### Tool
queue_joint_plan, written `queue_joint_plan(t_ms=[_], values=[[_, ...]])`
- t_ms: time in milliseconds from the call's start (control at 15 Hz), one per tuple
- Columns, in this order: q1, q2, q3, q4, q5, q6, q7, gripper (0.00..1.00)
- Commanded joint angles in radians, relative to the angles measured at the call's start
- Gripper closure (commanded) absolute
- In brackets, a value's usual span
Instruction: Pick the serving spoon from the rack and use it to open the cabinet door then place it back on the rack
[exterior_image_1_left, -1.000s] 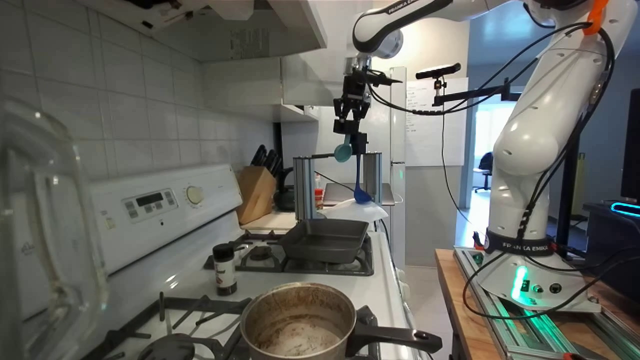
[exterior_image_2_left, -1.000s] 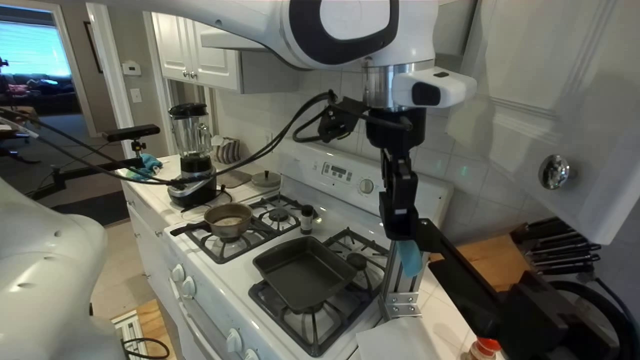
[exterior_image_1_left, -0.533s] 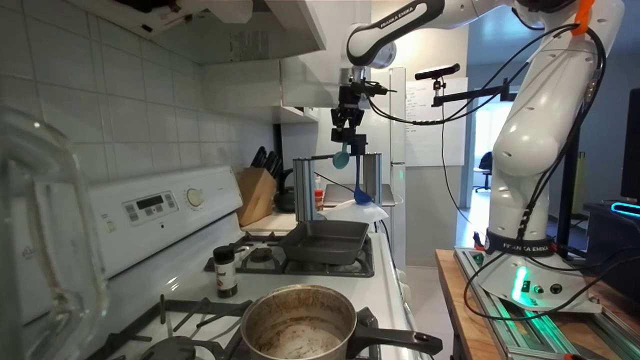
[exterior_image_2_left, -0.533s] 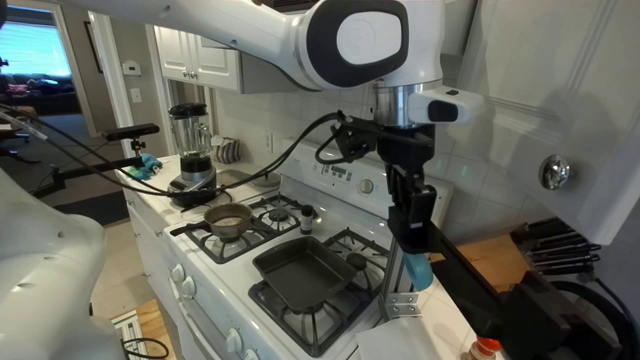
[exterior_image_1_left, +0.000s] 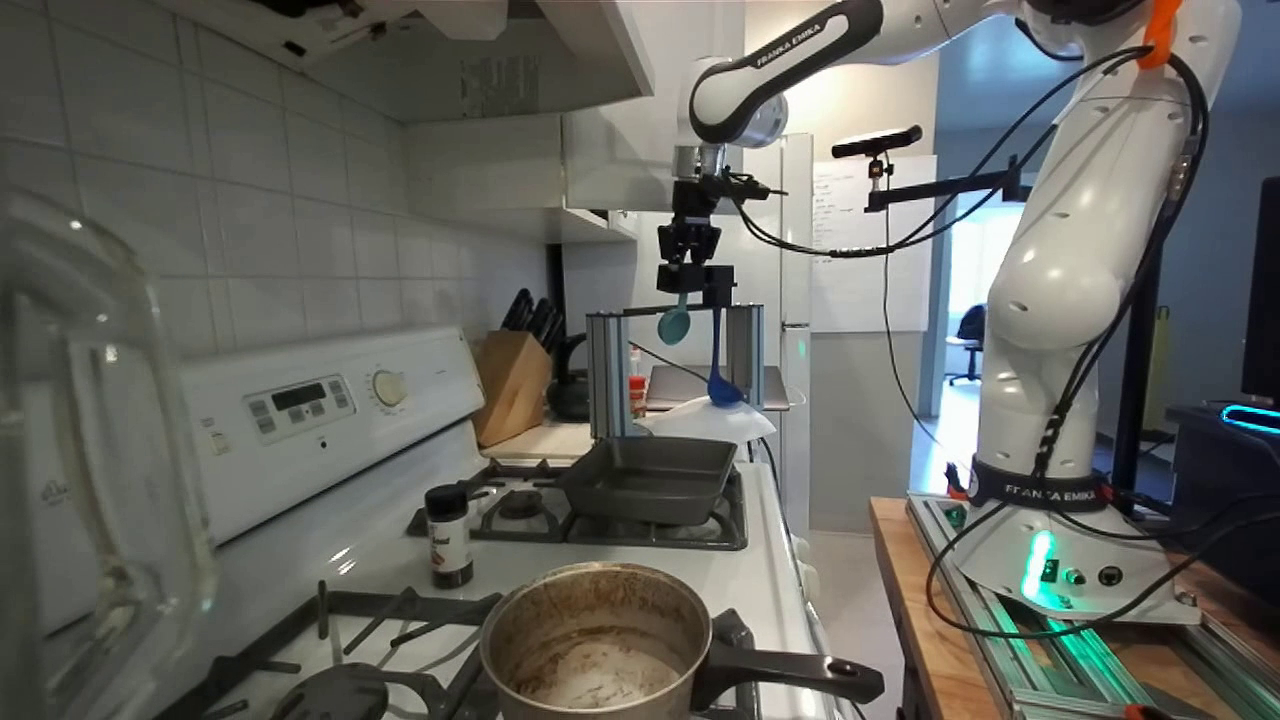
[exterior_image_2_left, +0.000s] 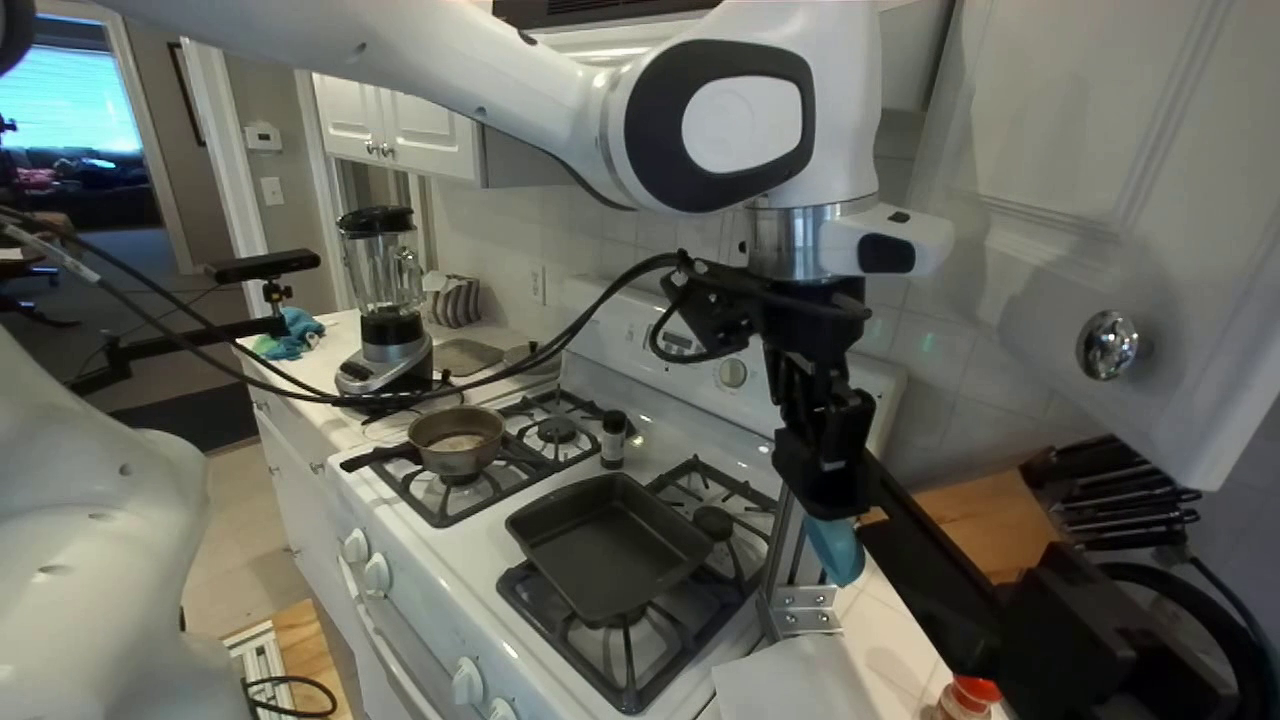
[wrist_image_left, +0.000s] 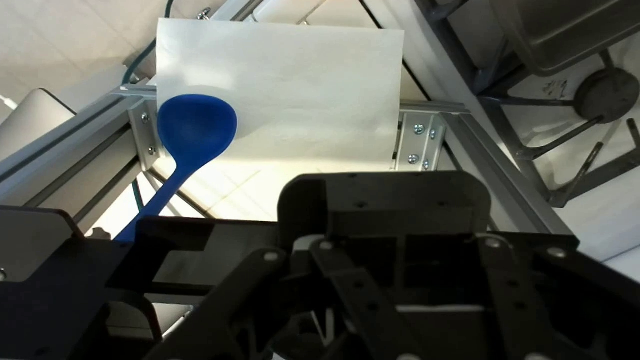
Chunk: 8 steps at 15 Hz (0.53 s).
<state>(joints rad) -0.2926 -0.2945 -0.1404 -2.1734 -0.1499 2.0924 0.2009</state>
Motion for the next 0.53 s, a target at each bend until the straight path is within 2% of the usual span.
queue_joint_plan(t_ms=[0,467], values=[[0.017,0.024,-0.025,-0.006,-0.001,0.06,-0.022,0.78],[0.019,0.084,-0.044,-0.006,0.013,0.137,-0.032,0.78]])
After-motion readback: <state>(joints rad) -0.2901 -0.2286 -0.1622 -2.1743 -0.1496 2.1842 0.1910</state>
